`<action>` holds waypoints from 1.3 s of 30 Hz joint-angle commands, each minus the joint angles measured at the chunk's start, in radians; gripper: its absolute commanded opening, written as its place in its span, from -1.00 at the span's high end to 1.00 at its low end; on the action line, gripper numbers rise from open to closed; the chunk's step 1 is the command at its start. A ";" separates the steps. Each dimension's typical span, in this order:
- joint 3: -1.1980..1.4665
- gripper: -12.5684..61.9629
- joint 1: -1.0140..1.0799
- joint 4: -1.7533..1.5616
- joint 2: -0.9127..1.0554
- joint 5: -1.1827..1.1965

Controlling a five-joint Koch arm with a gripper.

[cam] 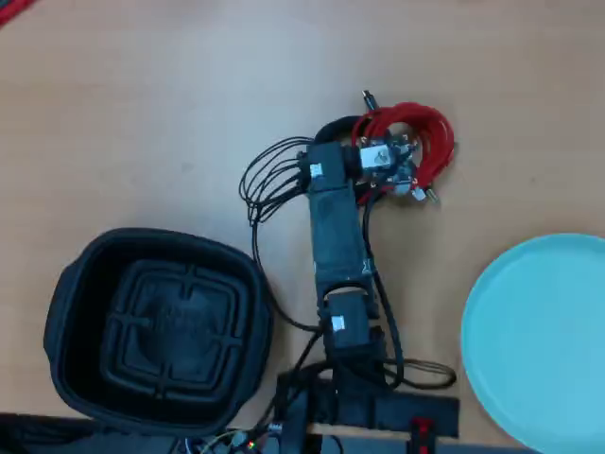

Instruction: Put a black charging cable in a black bowl and put a red charging cable in a green bowl

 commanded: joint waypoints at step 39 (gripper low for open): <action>-0.212 0.09 -0.044 -0.011 -0.400 0.092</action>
